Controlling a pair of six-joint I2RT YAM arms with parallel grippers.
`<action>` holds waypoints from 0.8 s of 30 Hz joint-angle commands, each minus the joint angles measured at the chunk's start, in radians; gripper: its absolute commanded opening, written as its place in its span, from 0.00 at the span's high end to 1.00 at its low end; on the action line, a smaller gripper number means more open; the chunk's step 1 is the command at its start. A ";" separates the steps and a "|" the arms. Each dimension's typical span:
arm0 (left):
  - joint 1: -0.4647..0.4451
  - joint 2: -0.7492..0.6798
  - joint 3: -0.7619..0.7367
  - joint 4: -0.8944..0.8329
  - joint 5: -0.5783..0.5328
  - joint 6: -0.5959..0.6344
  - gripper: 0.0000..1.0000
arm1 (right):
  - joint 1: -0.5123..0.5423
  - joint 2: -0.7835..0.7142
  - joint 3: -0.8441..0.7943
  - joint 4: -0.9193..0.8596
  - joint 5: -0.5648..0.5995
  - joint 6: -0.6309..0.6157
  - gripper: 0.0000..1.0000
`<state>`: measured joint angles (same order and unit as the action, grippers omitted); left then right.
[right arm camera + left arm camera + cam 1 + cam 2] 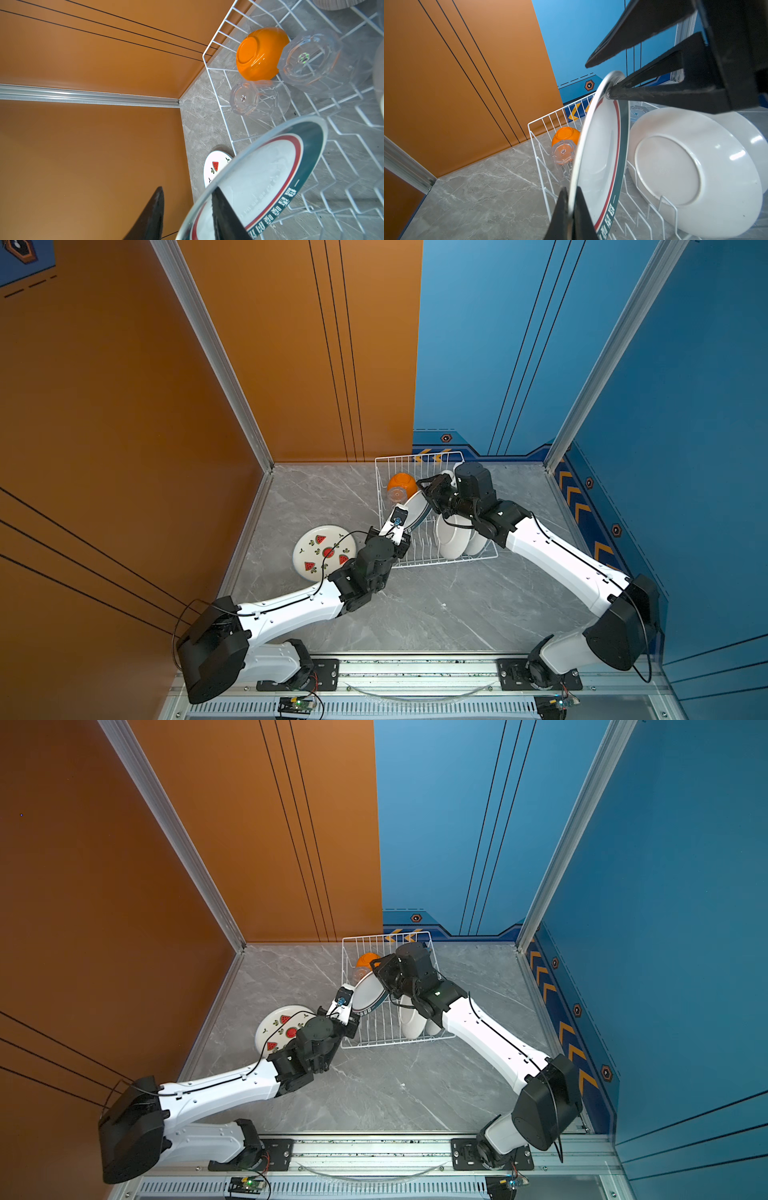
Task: Unload the mixed dishes from the dish rack
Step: 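Grasp the green-rimmed plate's rim with the left gripper beside the right gripper, then carry the plate out with the left gripper while the right gripper withdraws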
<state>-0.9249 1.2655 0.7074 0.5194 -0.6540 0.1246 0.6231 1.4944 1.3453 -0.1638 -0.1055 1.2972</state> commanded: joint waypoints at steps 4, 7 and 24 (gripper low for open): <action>0.021 -0.022 0.024 -0.029 0.039 -0.049 1.00 | -0.016 -0.061 -0.039 0.047 -0.004 -0.057 0.55; 0.029 -0.032 0.029 -0.052 0.045 -0.057 1.00 | -0.020 -0.083 -0.058 0.046 0.004 -0.063 0.51; 0.239 -0.185 0.090 -0.328 0.214 -0.355 1.00 | -0.045 -0.256 -0.175 -0.007 0.030 -0.294 0.33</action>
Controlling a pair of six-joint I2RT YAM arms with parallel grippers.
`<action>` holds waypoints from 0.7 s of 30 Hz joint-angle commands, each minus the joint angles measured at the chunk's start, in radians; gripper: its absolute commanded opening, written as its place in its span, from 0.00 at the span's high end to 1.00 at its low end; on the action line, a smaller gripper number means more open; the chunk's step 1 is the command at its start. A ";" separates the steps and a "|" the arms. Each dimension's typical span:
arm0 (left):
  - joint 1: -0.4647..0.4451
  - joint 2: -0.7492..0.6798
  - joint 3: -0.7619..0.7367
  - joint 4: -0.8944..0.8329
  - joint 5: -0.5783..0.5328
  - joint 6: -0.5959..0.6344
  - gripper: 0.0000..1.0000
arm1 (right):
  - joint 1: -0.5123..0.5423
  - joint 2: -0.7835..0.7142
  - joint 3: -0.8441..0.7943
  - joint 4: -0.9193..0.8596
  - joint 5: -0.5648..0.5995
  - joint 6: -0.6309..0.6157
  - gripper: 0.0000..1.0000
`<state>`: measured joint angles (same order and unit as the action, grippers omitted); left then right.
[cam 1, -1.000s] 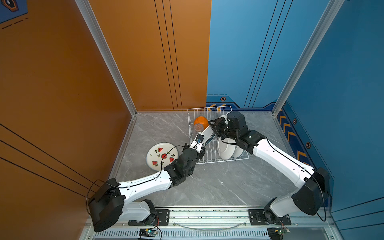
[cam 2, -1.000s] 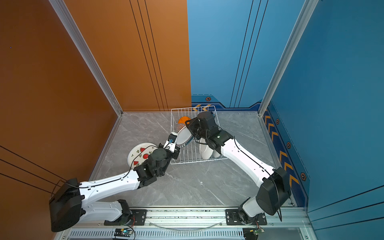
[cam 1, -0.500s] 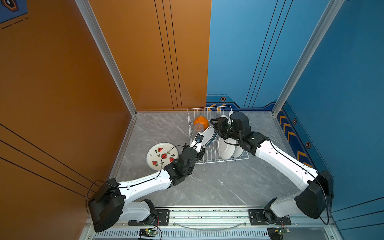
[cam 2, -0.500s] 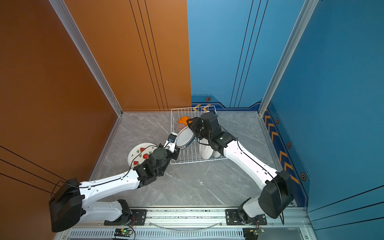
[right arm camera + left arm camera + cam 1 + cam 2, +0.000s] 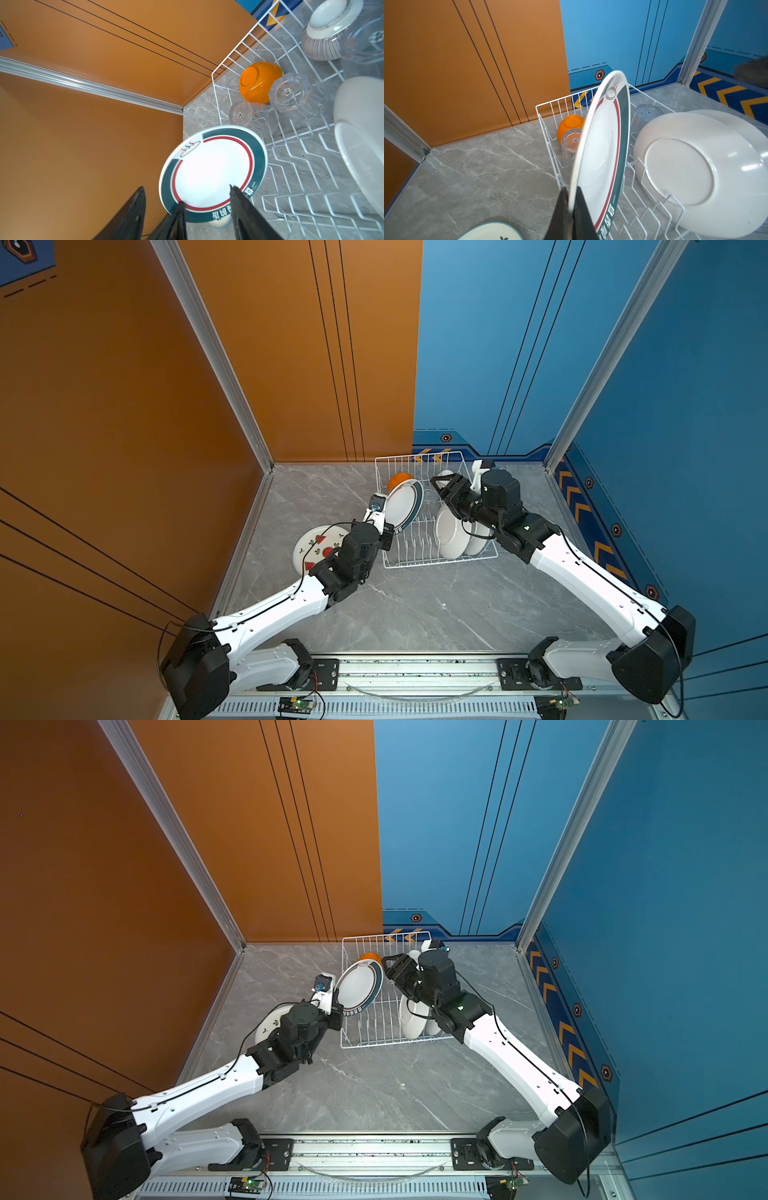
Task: Unload the mixed dishes from the dish rack
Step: 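Carry the plate out with the left gripper while the right gripper withdraws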
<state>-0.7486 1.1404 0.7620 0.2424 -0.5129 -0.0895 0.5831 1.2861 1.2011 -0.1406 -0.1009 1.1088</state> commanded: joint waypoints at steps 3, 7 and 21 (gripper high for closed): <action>0.145 -0.118 0.024 -0.096 0.133 -0.232 1.00 | -0.007 -0.095 -0.071 -0.084 0.065 -0.173 0.30; 0.255 -0.203 0.008 -0.183 0.192 -0.310 1.00 | -0.007 -0.146 -0.088 -0.217 0.151 -0.260 0.26; 0.579 -0.526 -0.057 -0.661 0.383 -0.554 1.00 | -0.012 -0.229 -0.141 -0.397 0.202 -0.401 0.21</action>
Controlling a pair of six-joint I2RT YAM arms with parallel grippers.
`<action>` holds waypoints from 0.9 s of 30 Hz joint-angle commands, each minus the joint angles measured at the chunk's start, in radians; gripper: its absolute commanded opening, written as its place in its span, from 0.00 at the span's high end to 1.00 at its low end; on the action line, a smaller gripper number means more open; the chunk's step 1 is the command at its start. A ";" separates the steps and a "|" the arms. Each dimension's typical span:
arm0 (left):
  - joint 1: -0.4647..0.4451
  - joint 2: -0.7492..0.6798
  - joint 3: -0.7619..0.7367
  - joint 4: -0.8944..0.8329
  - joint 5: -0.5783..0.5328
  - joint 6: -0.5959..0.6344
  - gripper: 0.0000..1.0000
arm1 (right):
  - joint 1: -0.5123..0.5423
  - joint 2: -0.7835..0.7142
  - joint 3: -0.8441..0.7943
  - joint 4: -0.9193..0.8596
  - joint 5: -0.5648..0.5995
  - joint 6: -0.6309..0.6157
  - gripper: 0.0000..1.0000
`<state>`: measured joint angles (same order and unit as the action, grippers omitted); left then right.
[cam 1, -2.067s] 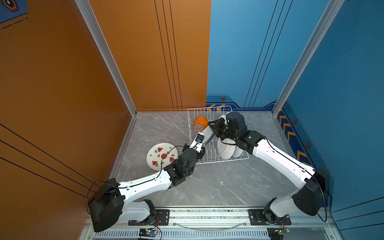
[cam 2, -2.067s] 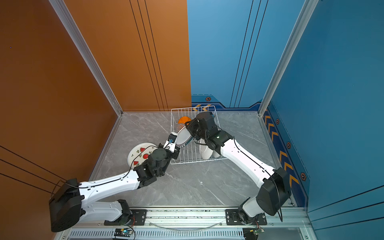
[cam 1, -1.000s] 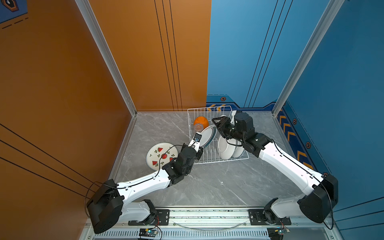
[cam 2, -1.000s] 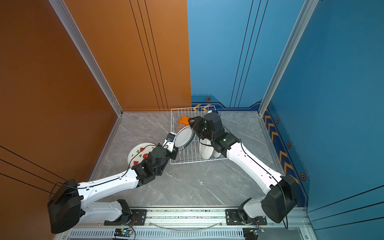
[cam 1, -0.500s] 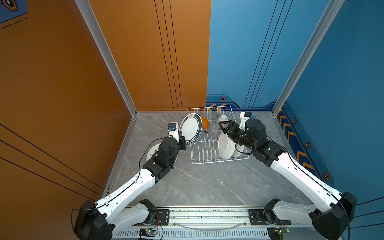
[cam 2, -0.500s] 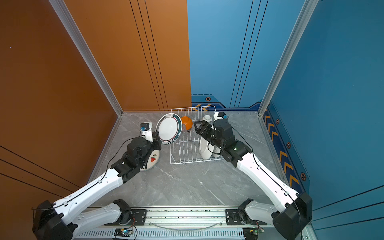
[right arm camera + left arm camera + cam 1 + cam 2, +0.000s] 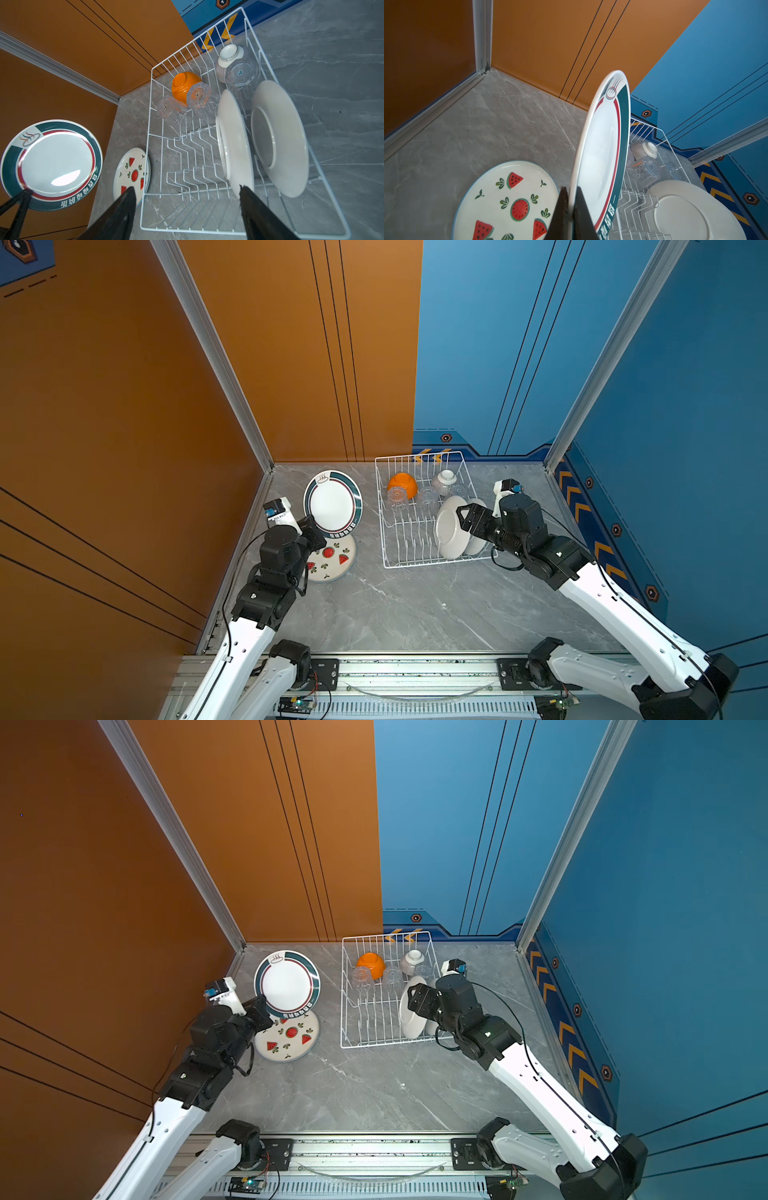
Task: Unload the mixed dishes from the dish rack
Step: 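Carry the plate out with the left gripper while the right gripper withdraws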
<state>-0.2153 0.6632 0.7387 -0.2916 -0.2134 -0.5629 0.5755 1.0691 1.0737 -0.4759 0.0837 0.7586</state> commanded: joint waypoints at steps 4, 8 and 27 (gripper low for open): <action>0.114 -0.116 -0.106 -0.167 0.152 -0.129 1.00 | -0.003 -0.001 -0.019 -0.090 0.005 -0.066 0.21; 0.181 -0.174 -0.188 -0.163 0.231 -0.173 1.00 | -0.003 -0.007 -0.037 -0.109 0.005 -0.071 0.20; 0.432 -0.113 -0.413 0.025 0.460 -0.232 1.00 | 0.021 -0.045 -0.150 -0.109 0.007 -0.023 0.20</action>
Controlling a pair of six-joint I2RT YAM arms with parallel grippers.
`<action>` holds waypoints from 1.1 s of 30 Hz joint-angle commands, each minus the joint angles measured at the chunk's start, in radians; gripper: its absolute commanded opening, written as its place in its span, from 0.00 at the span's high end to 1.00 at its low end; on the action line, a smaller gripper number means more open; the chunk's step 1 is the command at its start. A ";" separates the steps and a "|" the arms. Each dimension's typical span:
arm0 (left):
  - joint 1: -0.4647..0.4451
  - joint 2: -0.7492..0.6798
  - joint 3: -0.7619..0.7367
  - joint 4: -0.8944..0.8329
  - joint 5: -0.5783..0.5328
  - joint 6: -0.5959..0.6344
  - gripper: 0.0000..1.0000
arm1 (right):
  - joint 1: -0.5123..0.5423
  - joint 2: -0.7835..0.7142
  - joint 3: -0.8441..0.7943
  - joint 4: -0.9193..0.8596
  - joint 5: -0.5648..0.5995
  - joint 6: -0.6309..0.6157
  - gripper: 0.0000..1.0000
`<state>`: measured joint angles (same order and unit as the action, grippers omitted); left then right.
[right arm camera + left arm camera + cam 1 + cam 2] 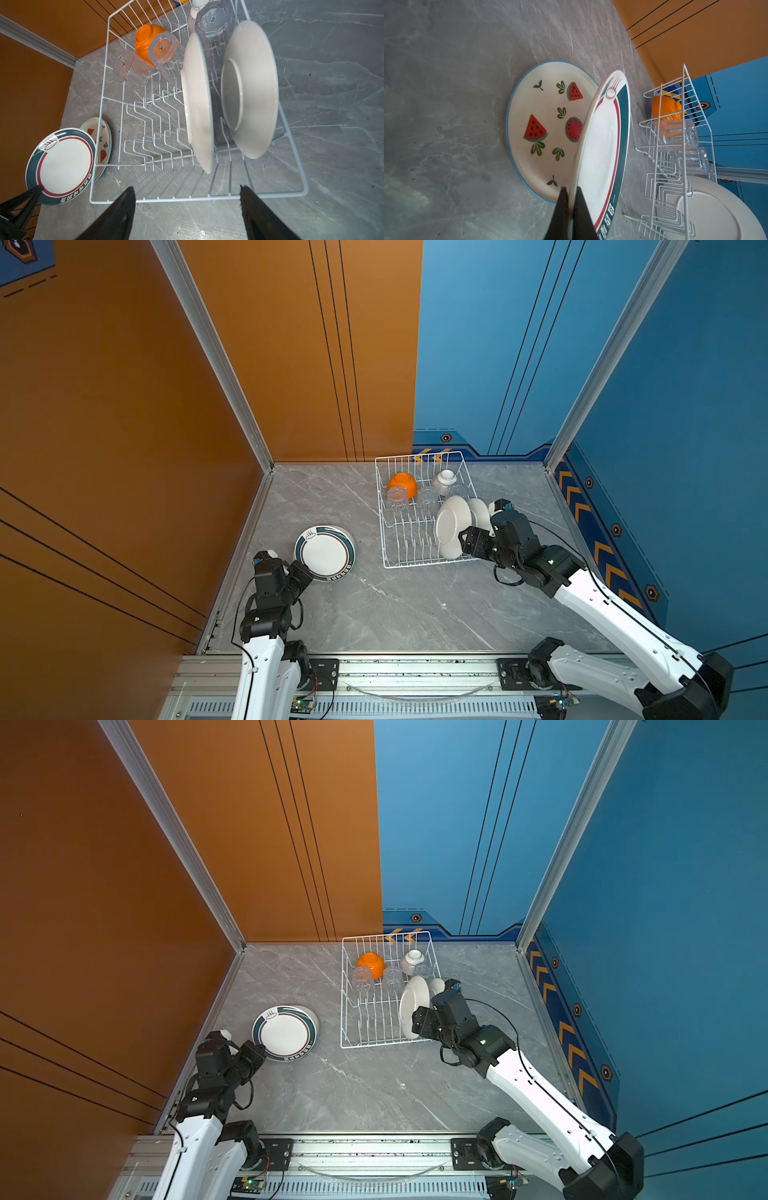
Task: Unload the mixed dishes from the dish rack
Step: 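Carry the plate out with the left gripper while the right gripper withdraws, then lower the green-rimmed plate flat onto the watermelon-print plate and open the left gripper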
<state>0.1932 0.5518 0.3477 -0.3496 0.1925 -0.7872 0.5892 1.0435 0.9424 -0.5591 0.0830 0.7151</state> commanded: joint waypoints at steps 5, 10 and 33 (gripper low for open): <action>0.067 0.043 -0.040 0.128 0.096 0.000 1.00 | 0.014 -0.025 -0.031 -0.026 0.012 0.030 0.20; 0.075 0.078 -0.031 0.148 0.094 0.019 1.00 | 0.022 -0.020 -0.031 -0.025 0.018 0.037 0.20; 0.078 0.168 -0.021 0.153 0.072 0.060 1.00 | 0.050 0.010 -0.031 -0.025 0.048 0.051 0.20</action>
<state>0.2619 0.7151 0.3103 -0.2226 0.2558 -0.7460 0.6312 1.0420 0.9169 -0.5617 0.1028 0.7517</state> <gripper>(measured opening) 0.067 0.803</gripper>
